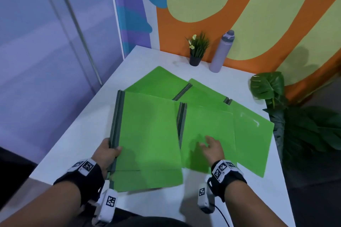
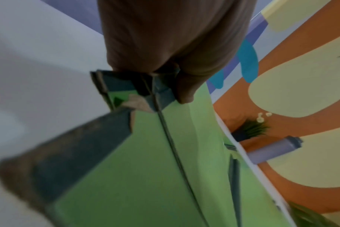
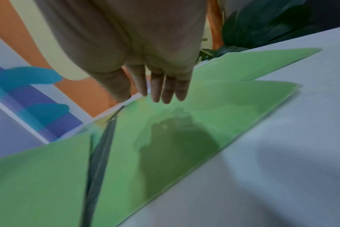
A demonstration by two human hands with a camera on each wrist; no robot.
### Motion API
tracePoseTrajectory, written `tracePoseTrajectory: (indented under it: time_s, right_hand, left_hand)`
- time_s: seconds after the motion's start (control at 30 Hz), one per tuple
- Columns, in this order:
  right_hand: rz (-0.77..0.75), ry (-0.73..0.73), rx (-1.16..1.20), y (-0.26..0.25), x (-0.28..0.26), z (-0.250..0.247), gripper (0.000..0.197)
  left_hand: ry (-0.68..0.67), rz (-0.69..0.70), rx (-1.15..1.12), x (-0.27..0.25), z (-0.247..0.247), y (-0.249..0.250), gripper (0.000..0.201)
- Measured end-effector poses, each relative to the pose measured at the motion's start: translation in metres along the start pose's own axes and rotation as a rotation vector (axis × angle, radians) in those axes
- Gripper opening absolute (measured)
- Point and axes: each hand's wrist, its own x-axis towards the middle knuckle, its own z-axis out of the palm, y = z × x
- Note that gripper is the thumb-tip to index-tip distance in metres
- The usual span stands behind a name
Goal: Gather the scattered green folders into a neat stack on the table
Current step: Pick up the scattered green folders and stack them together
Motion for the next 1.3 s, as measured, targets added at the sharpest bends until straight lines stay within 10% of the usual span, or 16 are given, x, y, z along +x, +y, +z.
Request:
tracePoseTrajectory:
  time_s: [0.4, 0.63, 0.9, 1.03, 1.3]
  right_hand:
    - [0.559, 0.184, -0.352, 0.061, 0.020, -0.021, 0.040]
    - [0.442, 0.181, 0.008, 0.051, 0.014, -0.029, 0.051]
    - [0.079, 0.322, 0.524, -0.021, -0.005, -0.100, 0.056]
    - [0.006, 0.300, 0.591, -0.029, -0.002, -0.121, 0.050]
    - [-0.026, 0.017, 0.766, -0.081, -0.029, -0.053, 0.063]
  left_hand:
    - [0.058, -0.129, 0.224, 0.029, -0.027, -0.053, 0.052]
    - [0.036, -0.064, 0.057, 0.023, -0.036, -0.031, 0.048]
    - [0.274, 0.433, -0.052, 0.017, -0.075, 0.053, 0.092]
    - [0.324, 0.503, -0.018, 0.006, -0.084, 0.083, 0.074]
    - [0.024, 0.506, -0.241, -0.030, -0.029, 0.105, 0.049]
